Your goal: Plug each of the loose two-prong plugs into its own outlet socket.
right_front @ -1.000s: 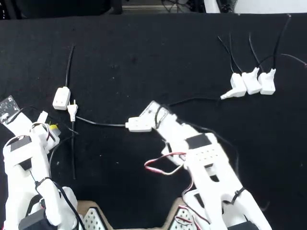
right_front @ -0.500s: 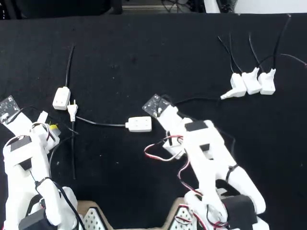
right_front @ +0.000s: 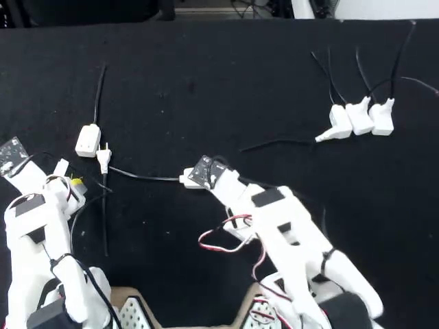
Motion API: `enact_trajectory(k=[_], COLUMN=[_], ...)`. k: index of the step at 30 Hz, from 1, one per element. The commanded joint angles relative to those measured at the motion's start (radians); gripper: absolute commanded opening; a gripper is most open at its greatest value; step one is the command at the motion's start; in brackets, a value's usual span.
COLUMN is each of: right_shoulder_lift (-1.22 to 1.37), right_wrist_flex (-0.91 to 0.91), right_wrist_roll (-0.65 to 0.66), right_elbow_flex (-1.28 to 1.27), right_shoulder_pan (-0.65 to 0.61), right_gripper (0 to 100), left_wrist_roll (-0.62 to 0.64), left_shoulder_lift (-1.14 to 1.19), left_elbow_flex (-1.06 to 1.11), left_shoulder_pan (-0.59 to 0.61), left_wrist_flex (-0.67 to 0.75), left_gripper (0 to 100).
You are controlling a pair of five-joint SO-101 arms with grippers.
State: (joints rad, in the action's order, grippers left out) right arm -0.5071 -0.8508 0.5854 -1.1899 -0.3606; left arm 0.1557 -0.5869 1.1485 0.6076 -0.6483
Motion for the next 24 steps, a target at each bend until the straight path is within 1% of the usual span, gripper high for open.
enact_trajectory(k=[1,6,11,13,17,19,23,24], right_shoulder_lift=[-0.094,-0.237,-0.314,-0.315,-0.315,-0.315,-0.314,-0.314], right_wrist_flex=[-0.054,-0.157,-0.163,-0.147,-0.028,-0.017,-0.063,-0.064], right_wrist_roll=[-0.011,-0.011,-0.009,-0.008,-0.008,-0.008,-0.006,-0.006], right_elbow_flex=[0.005,0.002,-0.044,-0.067,-0.165,-0.188,-0.166,-0.166], right_shoulder_pan=[-0.014,-0.014,-0.015,-0.018,-0.020,-0.020,-0.015,-0.015], right_gripper=[4.8,2.5,2.5,2.5,2.8,3.3,12.9,13.8], left_wrist_roll=[0.005,0.005,0.003,0.003,0.002,0.002,0.002,0.002], left_shoulder_lift=[-0.035,-0.035,-0.035,-0.035,-0.035,-0.035,-0.035,-0.035], left_elbow_flex=[-0.010,-0.010,-0.008,-0.008,-0.008,-0.008,-0.008,-0.008], left_shoulder_pan=[-0.012,-0.012,-0.010,-0.012,-0.012,-0.012,-0.012,-0.012], left_wrist_flex=[0.012,0.012,0.012,0.012,0.012,0.012,0.012,0.012], left_gripper=[25,25,25,25,25,25,25,25])
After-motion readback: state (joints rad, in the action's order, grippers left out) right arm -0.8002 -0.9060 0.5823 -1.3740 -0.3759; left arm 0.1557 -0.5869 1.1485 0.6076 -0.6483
